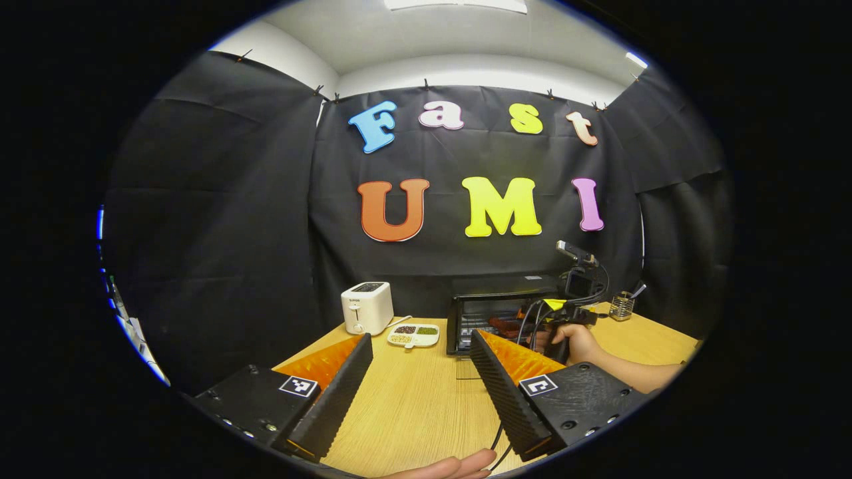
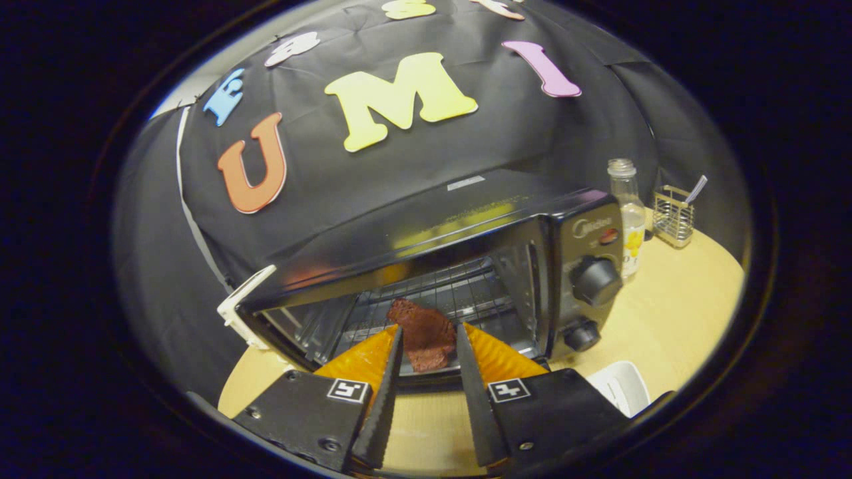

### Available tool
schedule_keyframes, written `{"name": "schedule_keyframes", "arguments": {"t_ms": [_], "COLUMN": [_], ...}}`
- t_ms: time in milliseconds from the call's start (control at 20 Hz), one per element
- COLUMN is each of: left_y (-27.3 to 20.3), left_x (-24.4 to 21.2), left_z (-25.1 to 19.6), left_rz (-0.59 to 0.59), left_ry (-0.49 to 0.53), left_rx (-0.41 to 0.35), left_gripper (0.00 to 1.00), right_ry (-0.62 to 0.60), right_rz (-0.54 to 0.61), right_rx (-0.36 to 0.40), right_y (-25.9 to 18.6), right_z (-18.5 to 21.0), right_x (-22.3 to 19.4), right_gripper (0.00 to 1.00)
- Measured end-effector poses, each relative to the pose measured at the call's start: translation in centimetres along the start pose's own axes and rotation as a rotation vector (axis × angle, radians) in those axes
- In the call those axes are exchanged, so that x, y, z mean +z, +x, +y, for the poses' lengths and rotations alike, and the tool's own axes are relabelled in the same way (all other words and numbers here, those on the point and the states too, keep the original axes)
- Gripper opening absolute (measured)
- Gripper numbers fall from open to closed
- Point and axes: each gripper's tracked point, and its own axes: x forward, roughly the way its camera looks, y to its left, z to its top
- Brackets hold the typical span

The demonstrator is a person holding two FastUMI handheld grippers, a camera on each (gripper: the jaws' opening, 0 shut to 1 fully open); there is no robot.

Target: Open the electric oven with the left hand, put the food in, and close the electric oven.

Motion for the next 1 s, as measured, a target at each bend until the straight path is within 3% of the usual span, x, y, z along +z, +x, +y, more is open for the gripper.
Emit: {"name": "schedule_keyframes", "arguments": {"t_ms": [100,250,450,550,600,950,1000], "left_y": [-0.2,-0.7,-1.8,-2.2,-2.4,-1.1,-0.5], "left_x": [-0.1,0.4,0.5,0.8,0.9,-0.1,-0.2], "left_z": [-0.5,-1.3,-2.5,-2.9,-3.2,-6.6,-7.2], "left_rz": [0.003,0.003,0.009,0.009,0.01,0.072,0.075], "left_ry": [0.0,-0.015,-0.033,-0.05,-0.061,-0.069,-0.062], "left_rx": [-0.011,-0.035,-0.066,-0.07,-0.079,-0.136,-0.144], "left_gripper": [0.94,0.94,0.94,0.94,0.94,0.95,0.95], "right_ry": [-0.011,-0.018,-0.054,-0.094,-0.113,-0.222,-0.228], "right_rz": [-0.023,-0.066,-0.154,-0.201,-0.231,-0.392,-0.416], "right_rx": [0.015,0.057,0.072,0.05,0.047,0.038,0.027], "right_y": [-2.9,-7.4,-13.9,-17.5,-19.1,-31.8,-33.4], "right_z": [0.1,0.6,0.1,-0.8,-1.0,-3.5,-4.0], "right_x": [0.1,1.2,3.6,5.4,6.2,10.6,11.2], "right_gripper": [0.64,0.64,0.77,0.87,0.98,0.96,1.0]}}
